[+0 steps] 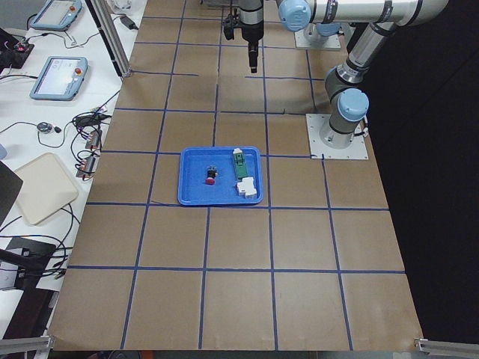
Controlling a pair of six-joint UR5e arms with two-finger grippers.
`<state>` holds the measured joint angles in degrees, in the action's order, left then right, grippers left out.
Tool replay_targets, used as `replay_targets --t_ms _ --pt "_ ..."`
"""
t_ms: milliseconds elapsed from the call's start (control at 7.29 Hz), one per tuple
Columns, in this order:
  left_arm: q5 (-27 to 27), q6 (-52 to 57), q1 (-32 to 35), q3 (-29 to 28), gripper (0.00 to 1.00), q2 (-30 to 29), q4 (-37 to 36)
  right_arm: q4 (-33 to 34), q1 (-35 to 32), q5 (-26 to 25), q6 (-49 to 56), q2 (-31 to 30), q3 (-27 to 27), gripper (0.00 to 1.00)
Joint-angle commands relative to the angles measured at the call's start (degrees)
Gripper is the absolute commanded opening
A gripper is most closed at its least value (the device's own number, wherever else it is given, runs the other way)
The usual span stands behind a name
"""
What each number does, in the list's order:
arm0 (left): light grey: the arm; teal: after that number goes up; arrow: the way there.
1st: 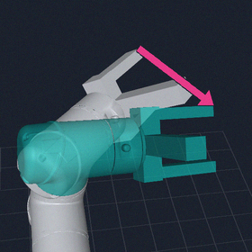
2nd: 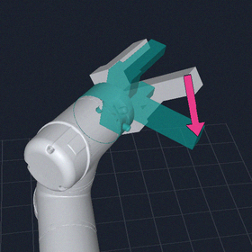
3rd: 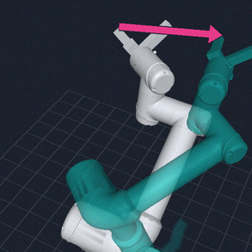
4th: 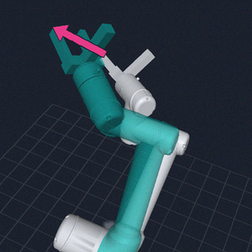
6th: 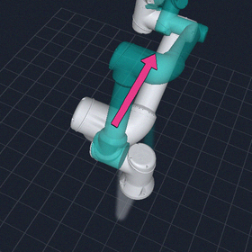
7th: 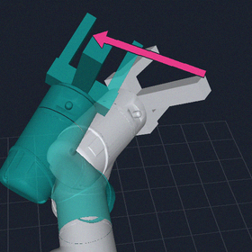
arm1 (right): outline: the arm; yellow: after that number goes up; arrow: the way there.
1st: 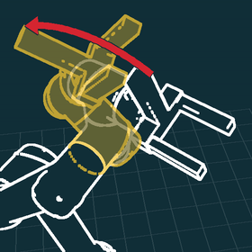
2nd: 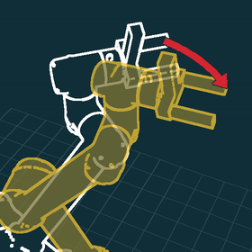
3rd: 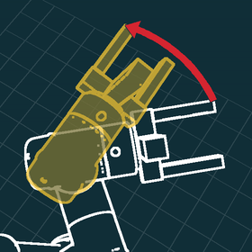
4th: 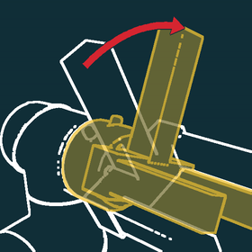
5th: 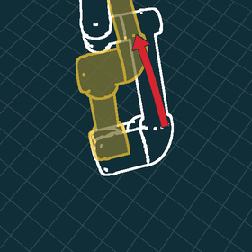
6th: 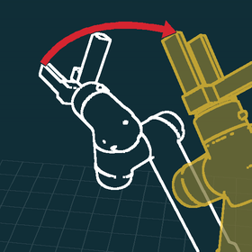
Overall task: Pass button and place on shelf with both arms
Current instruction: 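Lift the left gripper up from the blue tray and draw back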
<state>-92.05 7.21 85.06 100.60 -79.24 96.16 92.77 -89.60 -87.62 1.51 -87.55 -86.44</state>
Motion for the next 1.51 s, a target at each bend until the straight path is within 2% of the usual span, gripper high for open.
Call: replay_targets --t_ms 0,411,548,960,1234,1371 --pt "0.11 0.0 0.02 0.03 1.0 -0.12 -0.27 -0.22 0.04 0.08 2.98 0.18 0.13 1.0" --pt "-0.41 1.05 -1.38 -0.06 1.0 -0.04 -0.97 0.04 -0.05 0.08 2.71 0.1 -0.48 1.0" --pt "-0.42 0.36 -4.43 0.29 1.0 -1.34 -4.72 0.13 -0.05 0.08 2.71 0.19 -0.48 1.0" --pt "0.02 -1.66 -22.77 1.43 1.0 -5.47 -14.93 0.04 -0.04 0.08 2.71 0.19 -0.48 1.0" --pt "-0.15 -12.86 -33.86 1.09 1.0 -9.07 -16.18 -0.22 0.04 0.08 2.71 0.28 -0.57 1.0" --pt "0.54 -18.93 -37.04 -0.05 1.0 -11.61 -17.57 -0.04 0.13 0.08 3.41 0.36 -0.48 1.0"
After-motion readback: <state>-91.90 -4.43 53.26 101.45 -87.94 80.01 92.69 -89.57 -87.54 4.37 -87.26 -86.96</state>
